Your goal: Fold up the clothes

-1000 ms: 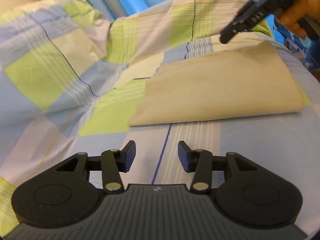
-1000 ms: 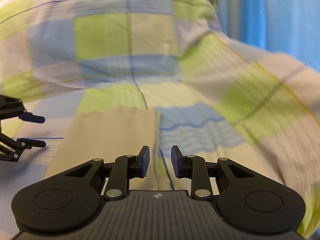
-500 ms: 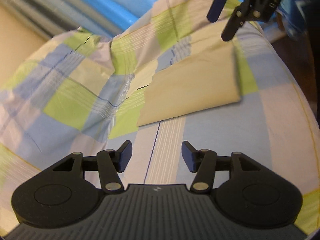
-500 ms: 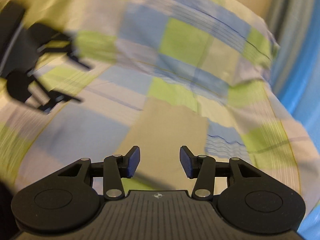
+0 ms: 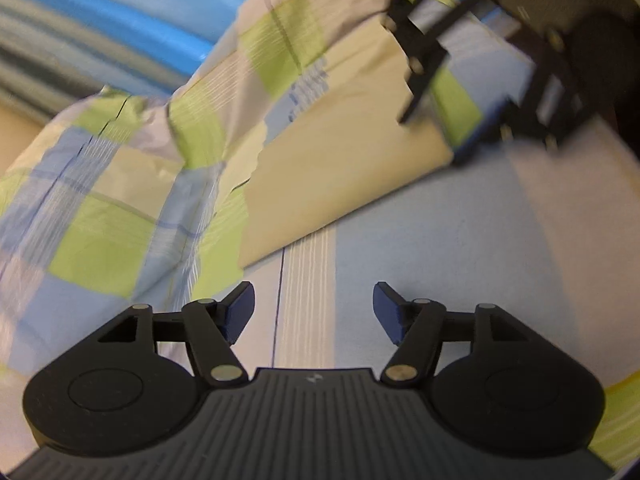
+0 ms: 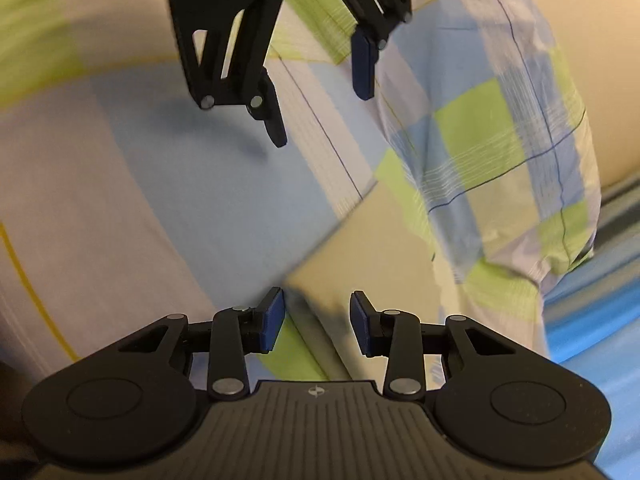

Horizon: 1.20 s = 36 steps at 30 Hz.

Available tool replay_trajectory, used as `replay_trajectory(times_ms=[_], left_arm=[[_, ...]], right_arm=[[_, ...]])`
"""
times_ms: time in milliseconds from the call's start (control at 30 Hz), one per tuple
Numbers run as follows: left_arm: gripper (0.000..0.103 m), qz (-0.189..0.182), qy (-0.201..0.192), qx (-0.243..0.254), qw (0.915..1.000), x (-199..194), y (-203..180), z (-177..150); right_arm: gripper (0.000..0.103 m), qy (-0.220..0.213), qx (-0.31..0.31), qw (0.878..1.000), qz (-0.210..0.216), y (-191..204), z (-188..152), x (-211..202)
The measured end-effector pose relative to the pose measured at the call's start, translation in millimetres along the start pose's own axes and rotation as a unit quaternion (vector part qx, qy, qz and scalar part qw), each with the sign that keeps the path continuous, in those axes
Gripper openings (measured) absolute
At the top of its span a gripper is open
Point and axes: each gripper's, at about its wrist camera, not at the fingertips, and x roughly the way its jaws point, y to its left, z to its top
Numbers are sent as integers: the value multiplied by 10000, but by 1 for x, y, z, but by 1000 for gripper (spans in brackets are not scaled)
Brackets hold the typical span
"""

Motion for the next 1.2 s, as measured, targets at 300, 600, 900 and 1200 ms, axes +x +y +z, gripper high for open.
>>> replay_trajectory(times_ms=[300, 600, 900, 1200], left_arm=[[66, 166, -529, 1411, 9884, 52, -2, 17], [65, 193, -718, 2504, 9653, 101, 9, 42], [5, 199, 292, 1846, 9822, 89, 10, 43], [0, 334, 1502, 907, 9839, -14, -39, 38]], right_arm=[[6, -622, 577, 9964, 38, -21, -23, -14], [5, -1068, 845, 9906, 97, -44, -47, -41], [5, -1293, 454, 9893, 495, -44, -60, -48], [2, -1579, -383, 9811, 1054, -34, -74, -65]])
